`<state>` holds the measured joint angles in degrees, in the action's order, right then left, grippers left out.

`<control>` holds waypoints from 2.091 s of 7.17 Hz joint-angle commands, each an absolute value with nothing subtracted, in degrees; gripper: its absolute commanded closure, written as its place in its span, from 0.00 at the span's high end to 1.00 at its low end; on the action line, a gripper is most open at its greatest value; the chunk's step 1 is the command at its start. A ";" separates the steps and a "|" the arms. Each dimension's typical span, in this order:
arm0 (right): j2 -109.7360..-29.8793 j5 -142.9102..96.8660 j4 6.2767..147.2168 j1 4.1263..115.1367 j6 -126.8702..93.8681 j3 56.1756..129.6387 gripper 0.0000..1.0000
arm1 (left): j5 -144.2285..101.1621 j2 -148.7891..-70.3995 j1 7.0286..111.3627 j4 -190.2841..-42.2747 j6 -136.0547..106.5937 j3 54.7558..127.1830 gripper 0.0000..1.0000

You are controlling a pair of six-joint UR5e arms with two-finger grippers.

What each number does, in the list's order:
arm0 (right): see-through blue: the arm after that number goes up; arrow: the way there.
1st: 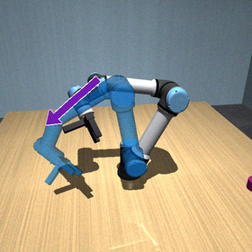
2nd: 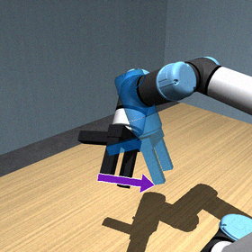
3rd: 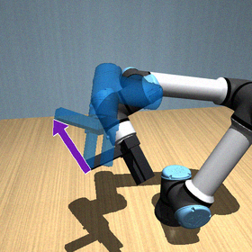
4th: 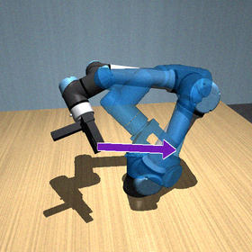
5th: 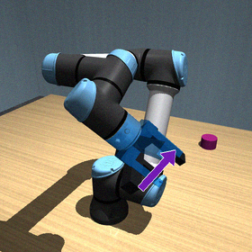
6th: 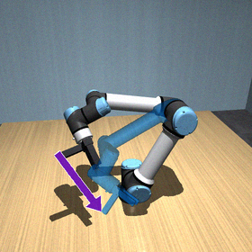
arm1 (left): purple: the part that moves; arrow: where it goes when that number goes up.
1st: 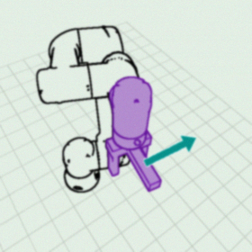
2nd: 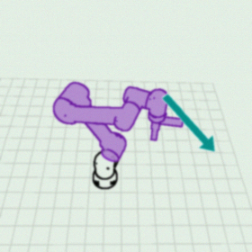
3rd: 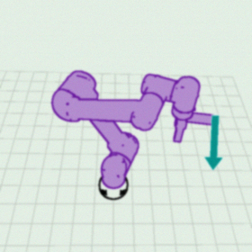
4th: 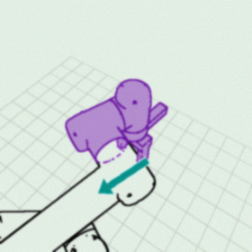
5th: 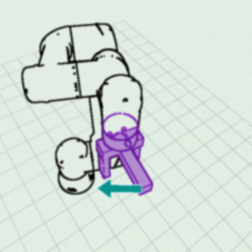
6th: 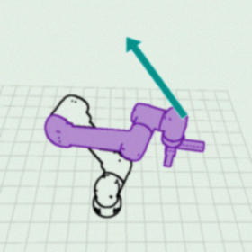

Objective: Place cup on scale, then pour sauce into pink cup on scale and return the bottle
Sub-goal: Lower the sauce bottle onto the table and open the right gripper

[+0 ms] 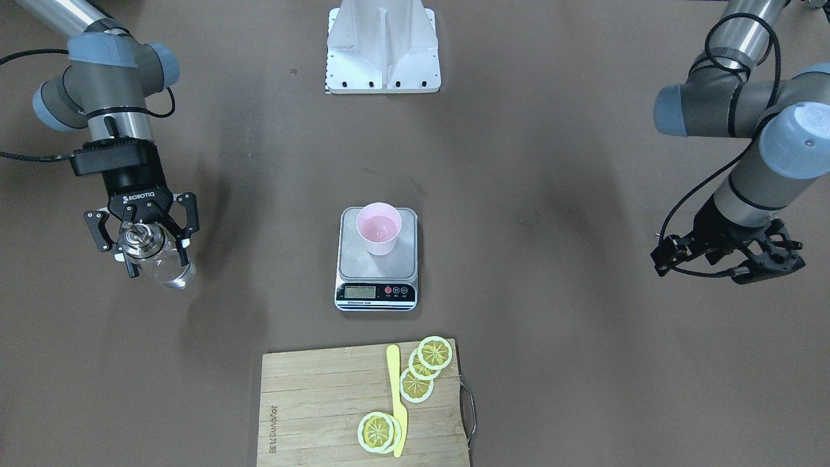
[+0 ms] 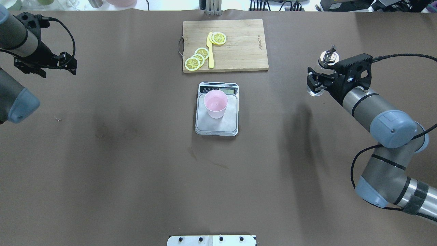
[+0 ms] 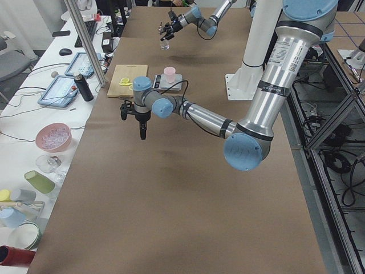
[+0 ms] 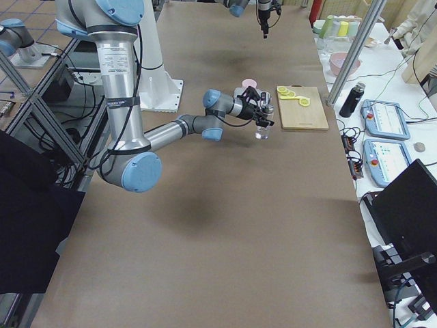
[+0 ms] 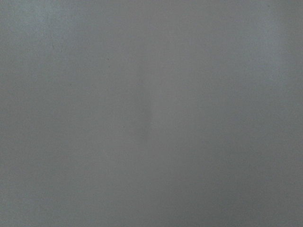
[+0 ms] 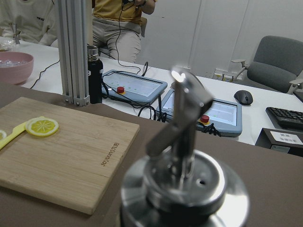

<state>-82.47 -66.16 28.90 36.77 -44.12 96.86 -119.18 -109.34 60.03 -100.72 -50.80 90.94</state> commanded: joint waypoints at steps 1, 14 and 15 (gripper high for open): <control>-82.35 -67.32 27.16 38.23 -48.16 93.62 0.00 | -119.18 -109.34 60.03 -100.72 -50.80 90.97 0.98; -81.48 -67.06 17.84 37.00 -48.08 84.63 1.00 | -119.09 -109.69 59.94 -100.63 -50.71 90.44 0.98; -81.65 -67.32 17.49 37.09 -48.08 85.33 1.00 | -119.09 -109.69 59.94 -100.63 -50.80 90.35 0.98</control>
